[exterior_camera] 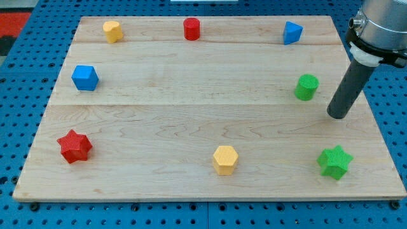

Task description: Push the green circle towards the green star

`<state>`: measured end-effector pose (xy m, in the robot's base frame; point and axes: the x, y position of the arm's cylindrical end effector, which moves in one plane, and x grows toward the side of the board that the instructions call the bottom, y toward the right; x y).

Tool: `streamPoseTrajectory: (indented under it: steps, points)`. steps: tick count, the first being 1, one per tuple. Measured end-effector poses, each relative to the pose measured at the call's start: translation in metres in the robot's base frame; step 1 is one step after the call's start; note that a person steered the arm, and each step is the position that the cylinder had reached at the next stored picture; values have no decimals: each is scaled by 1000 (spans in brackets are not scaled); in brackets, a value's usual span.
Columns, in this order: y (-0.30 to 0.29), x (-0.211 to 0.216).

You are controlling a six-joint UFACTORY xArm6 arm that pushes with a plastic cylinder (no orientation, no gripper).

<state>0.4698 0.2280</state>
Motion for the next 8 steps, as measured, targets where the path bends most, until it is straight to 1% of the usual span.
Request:
streamPoseTrajectory:
  steps: [1,2,6,7,8]
  points:
    - [0,0]
    - [10,14]
    - [10,15]
    - [21,16]
    - [54,-10]
